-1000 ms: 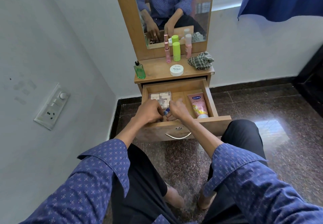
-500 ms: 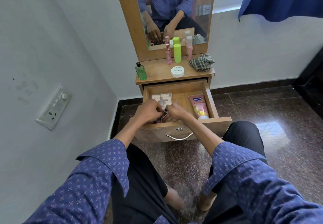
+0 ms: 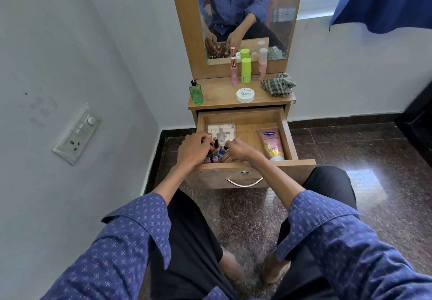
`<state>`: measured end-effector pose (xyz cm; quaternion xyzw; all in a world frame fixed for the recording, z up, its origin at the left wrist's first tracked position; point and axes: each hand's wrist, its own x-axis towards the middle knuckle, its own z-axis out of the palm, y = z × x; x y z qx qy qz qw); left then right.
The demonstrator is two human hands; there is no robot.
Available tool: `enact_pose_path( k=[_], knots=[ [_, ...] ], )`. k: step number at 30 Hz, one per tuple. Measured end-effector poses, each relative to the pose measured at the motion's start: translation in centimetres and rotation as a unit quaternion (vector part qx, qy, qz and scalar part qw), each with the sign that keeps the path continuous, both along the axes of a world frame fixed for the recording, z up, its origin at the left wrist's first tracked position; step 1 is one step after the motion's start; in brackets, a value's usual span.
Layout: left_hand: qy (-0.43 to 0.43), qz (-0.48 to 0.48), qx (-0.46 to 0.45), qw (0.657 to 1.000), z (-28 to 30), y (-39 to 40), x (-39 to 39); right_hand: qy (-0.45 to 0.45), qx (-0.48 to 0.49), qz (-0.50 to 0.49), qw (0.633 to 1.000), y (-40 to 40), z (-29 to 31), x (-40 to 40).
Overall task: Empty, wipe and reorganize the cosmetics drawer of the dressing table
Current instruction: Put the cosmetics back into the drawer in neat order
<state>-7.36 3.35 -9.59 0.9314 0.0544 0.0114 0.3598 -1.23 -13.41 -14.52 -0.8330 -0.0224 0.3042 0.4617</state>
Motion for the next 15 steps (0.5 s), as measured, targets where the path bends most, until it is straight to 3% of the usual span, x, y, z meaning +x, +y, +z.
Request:
enact_pose_path(
  k=[4,11,15],
  knots=[
    [-0.055,0.032,-0.045,0.997,-0.6,-0.2,-0.3,-0.032,0.000,-0.026,0.999,-0.1,1.1,-1.2],
    [-0.092,0.070,-0.075,0.990,-1.1,0.1,-0.3,-0.270,-0.077,0.013,0.960,1.3,3.8,-5.0],
    [-0.086,0.083,-0.073,0.990,-1.0,0.3,-0.5,-0.278,-0.117,0.007,0.954,2.0,4.2,-5.0]
  ],
)
